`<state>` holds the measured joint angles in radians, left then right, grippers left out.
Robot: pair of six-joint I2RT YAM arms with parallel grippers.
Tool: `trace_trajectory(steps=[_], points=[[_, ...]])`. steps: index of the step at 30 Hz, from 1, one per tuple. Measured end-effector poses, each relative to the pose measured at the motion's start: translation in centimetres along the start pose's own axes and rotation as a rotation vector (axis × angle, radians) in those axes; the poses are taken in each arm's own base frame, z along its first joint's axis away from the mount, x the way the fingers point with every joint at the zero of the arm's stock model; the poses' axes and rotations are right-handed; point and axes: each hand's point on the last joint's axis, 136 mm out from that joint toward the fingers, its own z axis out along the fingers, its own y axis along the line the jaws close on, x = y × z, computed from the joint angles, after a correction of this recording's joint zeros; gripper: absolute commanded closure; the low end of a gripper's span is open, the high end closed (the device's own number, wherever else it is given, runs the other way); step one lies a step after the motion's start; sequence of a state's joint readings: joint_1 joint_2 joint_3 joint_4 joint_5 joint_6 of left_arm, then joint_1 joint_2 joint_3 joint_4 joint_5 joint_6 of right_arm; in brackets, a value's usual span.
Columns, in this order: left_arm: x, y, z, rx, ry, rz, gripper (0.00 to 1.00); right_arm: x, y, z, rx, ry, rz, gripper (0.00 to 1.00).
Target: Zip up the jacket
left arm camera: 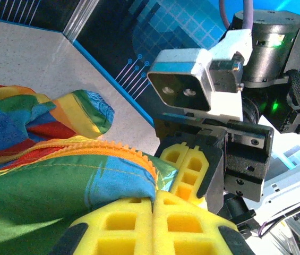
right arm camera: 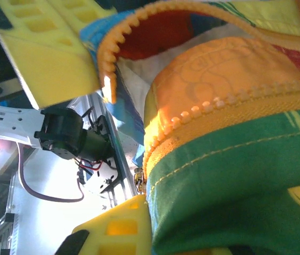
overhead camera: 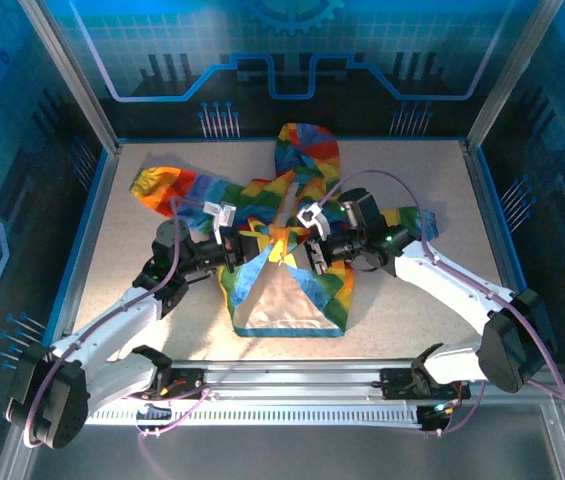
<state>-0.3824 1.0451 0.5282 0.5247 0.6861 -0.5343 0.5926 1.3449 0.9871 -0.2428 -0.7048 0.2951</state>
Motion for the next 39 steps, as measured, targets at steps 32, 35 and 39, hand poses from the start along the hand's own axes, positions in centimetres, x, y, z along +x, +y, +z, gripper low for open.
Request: trace_trajectory(steps=[32,35,39], points=[[0.5,-0.8,-0.8,0.047,-0.073,0.065,1.00,-2.5,2.0,-0.4,-0.120,-0.097,-0.067,1.00],[0.3,-0.9,-0.7,0.056,-0.085,0.067,1.00,-2.5,2.2,-0.4,-0.131,-0.097,-0.069,1.00],[-0.1,-1.0,-0.6,0.067,-0.099,0.069,1.00,-2.5,2.3,-0.4,-0.137,-0.096,-0.070,1.00]])
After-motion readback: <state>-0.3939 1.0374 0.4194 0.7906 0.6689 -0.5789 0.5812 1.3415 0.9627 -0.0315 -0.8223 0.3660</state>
